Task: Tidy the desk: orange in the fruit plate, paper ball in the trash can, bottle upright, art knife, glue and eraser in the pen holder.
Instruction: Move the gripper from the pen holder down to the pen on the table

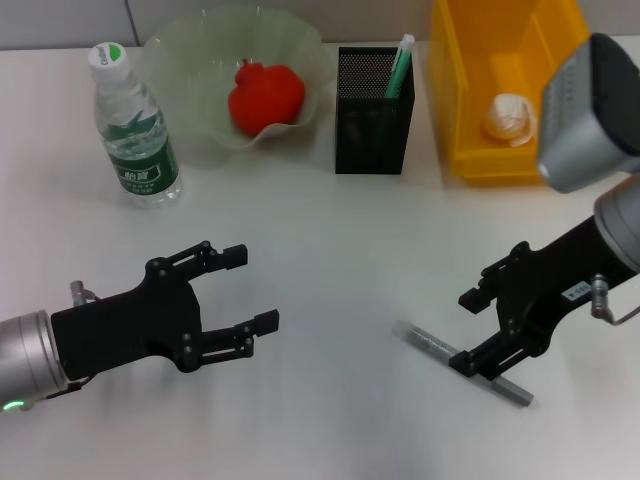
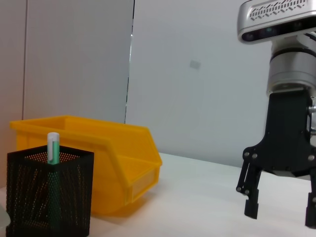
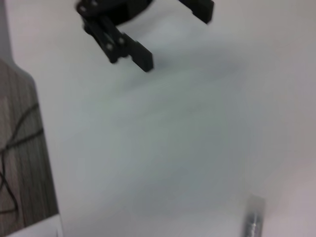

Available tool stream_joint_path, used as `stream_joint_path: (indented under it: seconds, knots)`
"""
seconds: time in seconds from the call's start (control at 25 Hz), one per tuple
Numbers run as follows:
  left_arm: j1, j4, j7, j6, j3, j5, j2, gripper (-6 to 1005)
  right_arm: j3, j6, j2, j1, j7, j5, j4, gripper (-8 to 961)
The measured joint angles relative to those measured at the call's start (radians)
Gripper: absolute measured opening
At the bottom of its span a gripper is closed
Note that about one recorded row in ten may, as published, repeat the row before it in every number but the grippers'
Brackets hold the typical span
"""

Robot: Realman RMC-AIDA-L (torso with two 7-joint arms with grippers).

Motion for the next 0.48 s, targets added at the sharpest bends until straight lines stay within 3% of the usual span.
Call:
stream_joint_path:
  seconds: [0.48]
  knots:
    - [0.002, -0.002, 0.0, -0.003, 0.0, -0.002, -0.001, 842, -0.196, 0.054, 0.004, 0.061, 0.122, -0.116, 0.006, 767]
